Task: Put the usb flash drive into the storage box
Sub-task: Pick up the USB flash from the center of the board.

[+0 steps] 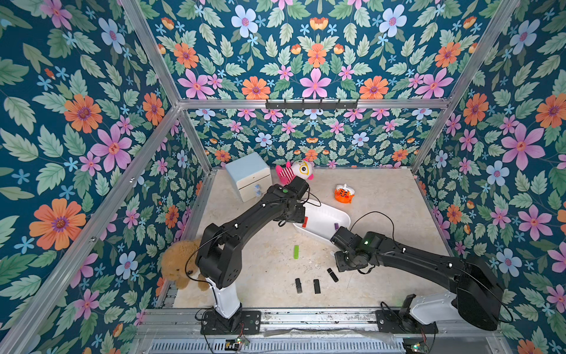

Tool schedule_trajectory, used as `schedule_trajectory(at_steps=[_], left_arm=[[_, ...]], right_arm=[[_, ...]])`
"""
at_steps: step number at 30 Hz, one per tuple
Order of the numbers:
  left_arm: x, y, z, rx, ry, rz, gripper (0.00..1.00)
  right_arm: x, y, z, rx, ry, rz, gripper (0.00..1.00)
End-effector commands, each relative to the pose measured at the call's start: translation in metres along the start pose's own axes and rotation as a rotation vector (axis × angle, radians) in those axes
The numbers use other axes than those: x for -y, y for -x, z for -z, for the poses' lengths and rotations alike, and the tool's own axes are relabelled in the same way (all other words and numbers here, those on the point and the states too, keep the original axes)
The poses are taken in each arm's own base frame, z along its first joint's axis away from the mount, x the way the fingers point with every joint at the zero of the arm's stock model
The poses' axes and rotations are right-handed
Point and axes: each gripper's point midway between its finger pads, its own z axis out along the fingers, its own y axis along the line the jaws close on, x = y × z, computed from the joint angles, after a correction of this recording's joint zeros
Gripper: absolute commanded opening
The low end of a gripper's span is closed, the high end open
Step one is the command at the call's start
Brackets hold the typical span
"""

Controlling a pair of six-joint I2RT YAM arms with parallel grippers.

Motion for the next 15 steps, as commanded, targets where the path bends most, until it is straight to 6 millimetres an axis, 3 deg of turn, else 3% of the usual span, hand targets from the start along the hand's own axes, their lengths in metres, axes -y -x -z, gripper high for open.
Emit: schedule_trajectory(at_steps=[1,9,15], left_arm=[[-0.008,-0.015,0.004,0.01,0.002,0.055,0.83],[-0.027,-0.065,0.008,-0.014,0.007,0.114,0.88],[-0.036,-0.092,0.011,-0.026,0.001,0.141,0.89]], right_arm=[[-0.012,0.003,-0.005,-0.01,0.019,0.046,0.56],[-0.026,-0.002,-0.028,-0.072,0.011,0.096,0.55],[-0.033,-0.008,-0.041,-0.107,0.007,0.112,0.53]])
